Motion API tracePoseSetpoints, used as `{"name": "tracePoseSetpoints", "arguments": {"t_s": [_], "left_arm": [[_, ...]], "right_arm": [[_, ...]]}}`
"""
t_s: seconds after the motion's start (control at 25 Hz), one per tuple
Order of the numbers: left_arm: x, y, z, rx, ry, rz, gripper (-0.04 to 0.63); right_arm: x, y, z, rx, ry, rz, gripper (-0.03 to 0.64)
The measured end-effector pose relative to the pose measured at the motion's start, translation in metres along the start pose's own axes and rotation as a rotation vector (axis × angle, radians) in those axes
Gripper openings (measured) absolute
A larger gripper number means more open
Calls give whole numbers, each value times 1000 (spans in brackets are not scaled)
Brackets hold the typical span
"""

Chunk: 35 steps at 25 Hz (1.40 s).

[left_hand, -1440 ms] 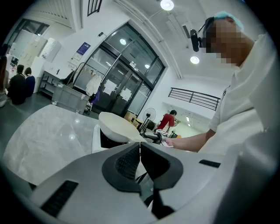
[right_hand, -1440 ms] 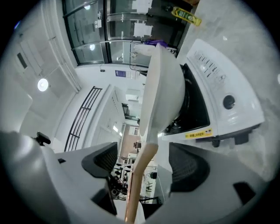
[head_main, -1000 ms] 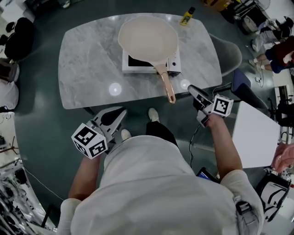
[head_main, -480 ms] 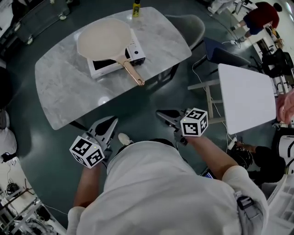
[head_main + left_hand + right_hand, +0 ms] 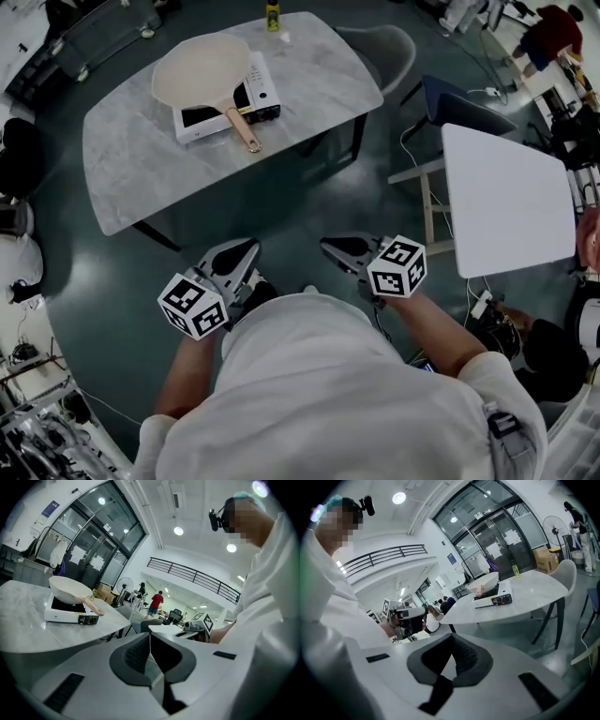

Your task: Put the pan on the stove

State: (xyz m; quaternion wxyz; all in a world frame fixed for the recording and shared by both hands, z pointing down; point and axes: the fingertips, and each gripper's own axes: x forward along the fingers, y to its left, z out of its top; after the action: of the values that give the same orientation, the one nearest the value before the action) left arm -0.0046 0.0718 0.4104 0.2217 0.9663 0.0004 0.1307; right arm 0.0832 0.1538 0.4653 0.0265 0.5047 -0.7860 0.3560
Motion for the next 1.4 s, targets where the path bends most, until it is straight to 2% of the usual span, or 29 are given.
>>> {"name": "tracePoseSetpoints", "arguments": {"t_s": [0.4, 0.88, 1.4], "left_arm": [[-4, -48, -43, -34, -18, 101, 20], [-3, -71, -45, 7, -37, 114, 20], [-16, -81, -54, 6, -44, 122, 20]], "right_arm": [[-53, 0, -38, -21, 1, 33, 5], [-62, 17, -44, -79, -23, 81, 5], [-60, 34, -51, -101, -27, 96, 5]]}}
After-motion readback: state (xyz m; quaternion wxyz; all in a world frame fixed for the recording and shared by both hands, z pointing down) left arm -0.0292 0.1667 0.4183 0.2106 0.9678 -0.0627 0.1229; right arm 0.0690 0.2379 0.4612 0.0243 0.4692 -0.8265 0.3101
